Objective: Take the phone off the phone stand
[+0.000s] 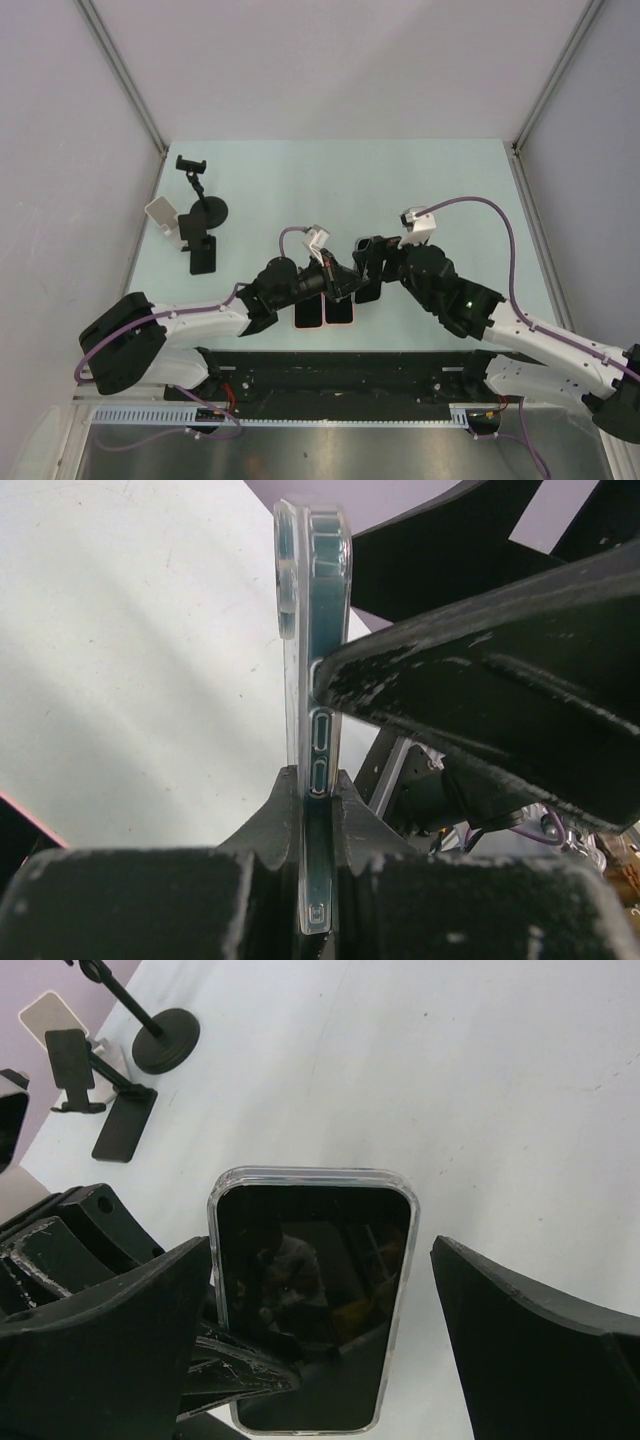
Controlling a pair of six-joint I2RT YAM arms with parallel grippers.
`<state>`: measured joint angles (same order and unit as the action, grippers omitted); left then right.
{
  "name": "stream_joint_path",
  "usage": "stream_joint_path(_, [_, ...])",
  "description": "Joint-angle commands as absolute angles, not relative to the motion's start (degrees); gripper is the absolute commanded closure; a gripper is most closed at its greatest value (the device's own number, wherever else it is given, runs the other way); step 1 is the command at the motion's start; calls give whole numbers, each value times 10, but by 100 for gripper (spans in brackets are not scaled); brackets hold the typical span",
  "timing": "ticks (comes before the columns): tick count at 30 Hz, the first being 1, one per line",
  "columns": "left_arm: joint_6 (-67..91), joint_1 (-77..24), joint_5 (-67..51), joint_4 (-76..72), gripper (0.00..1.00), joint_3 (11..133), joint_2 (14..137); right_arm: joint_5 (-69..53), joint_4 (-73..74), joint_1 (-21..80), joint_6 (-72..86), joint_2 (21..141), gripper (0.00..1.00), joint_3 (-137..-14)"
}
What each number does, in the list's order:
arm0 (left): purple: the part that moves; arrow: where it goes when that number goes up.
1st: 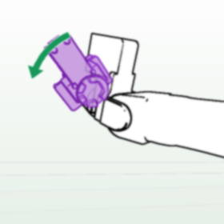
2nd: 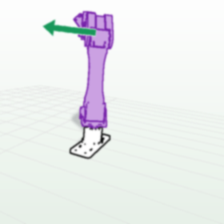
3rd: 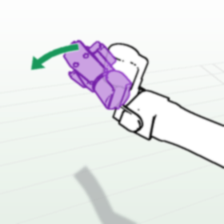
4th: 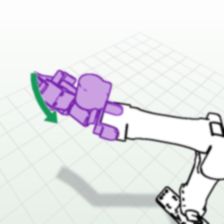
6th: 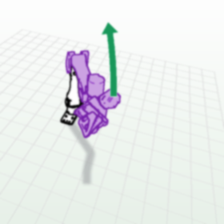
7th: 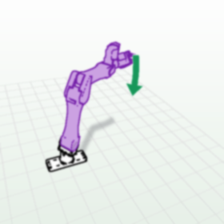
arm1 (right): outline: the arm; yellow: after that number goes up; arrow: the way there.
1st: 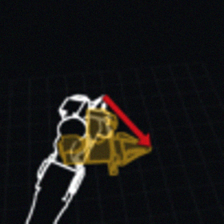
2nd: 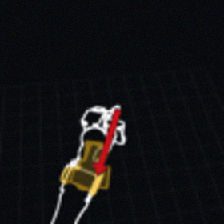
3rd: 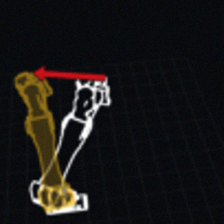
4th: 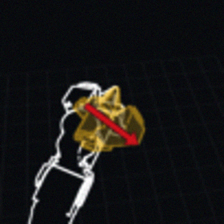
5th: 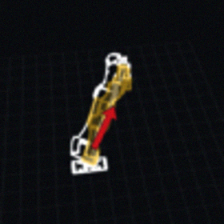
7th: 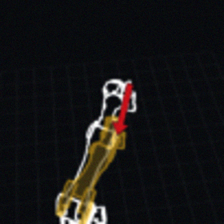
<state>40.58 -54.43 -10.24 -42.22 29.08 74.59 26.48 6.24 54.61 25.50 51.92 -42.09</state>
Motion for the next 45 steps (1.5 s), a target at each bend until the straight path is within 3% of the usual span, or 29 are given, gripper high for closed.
stream_joint_path(1, [418,-542,-105,-496,100,296,716,253,67,554,269,536,6,-425])
stream_joint_path(10, [418,-542,-104,-496,100,297,715,257,94,559,274,566,15,-443])
stream_joint_path(13, [416,-542,-103,-496,99,296,716,257,105,559,275,576,27,-454])
stream_joint_path(14, [415,-542,-103,-496,97,295,718,258,108,559,274,576,40,-457])
stream_joint_path(15, [414,-541,-102,-496,93,294,718,258,111,559,274,577,46,-458])
stream_joint_path(16, [414,-542,-101,-496,83,292,717,259,114,559,274,577,53,-461])
stream_joint_path(17, [412,-542,-99,-496,77,287,715,261,123,559,274,578,64,-466])
stream_joint_path(20, [400,-541,-86,-494,56,273,707,271,144,556,270,580,81,-477])
stream_joint_path(23, [386,-527,-81,-482,34,258,695,268,165,540,268,580,90,-488])
stream_joint_path(25, [381,-511,-81,-462,22,251,681,255,184,527,268,587,93,-495])
stream_joint_path(30, [364,-453,-77,-372,8,242,620,196,218,468,273,623,95,-500])
stream_joint_path(32, [336,-437,-53,-270,0,264,578,181,230,455,274,641,96,-502])
stream_joint_path(37, [296,-382,-1,-18,0,337,505,156,232,444,277,706,96,-502])
stream_joint_path(45, [231,-320,85,161,0,417,372,92,200,439,284,823,95,-517])
